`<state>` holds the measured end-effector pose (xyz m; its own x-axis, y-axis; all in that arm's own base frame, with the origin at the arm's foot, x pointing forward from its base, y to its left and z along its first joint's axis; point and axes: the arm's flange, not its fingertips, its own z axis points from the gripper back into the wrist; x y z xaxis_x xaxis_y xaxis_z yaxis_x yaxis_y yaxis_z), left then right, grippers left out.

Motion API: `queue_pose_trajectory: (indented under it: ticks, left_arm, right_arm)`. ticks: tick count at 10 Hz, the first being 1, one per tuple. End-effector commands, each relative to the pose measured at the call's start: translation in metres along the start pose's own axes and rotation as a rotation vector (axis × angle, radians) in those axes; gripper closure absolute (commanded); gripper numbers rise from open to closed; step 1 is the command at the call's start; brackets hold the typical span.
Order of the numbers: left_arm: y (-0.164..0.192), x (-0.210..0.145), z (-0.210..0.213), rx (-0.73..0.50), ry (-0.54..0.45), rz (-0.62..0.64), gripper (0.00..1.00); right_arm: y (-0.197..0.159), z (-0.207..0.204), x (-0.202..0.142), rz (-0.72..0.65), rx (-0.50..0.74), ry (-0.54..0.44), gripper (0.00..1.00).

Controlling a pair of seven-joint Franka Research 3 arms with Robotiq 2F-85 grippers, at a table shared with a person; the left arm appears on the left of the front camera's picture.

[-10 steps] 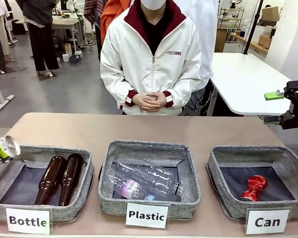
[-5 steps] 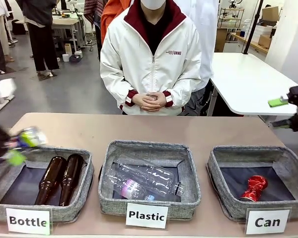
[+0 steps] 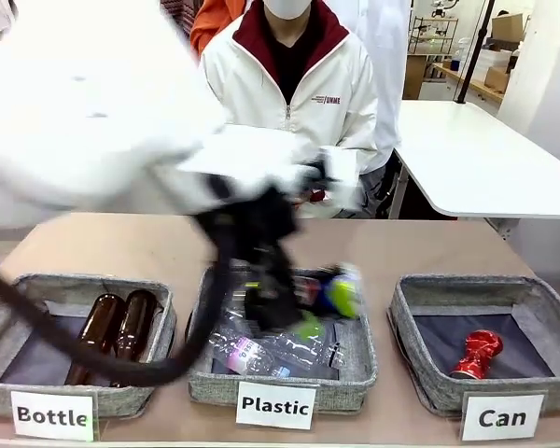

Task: Sort the can waste into the basket.
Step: Pick up the can waste from the table and place it in the right Fabric basket.

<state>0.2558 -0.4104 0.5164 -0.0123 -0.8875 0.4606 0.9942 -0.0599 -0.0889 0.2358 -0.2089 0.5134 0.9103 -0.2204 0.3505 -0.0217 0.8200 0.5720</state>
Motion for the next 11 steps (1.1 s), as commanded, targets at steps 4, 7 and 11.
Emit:
queue_pose_trajectory:
  ticks: [4, 7, 11]
  left_arm:
    - [0.055, 0.172, -0.085, -0.048, 0.034, -0.245, 0.64]
    - [0.071, 0.227, -0.151, -0.057, 0.021, -0.222, 0.64]
    - [0.089, 0.235, -0.172, 0.053, 0.039, -0.177, 0.29]
  right_arm:
    - [-0.040, 0.023, -0.046, -0.075, 0.024, -0.076, 0.00]
    - [-0.040, 0.023, -0.046, -0.075, 0.024, -0.076, 0.00]
    - [-0.040, 0.023, -0.046, -0.075, 0.024, -0.076, 0.00]
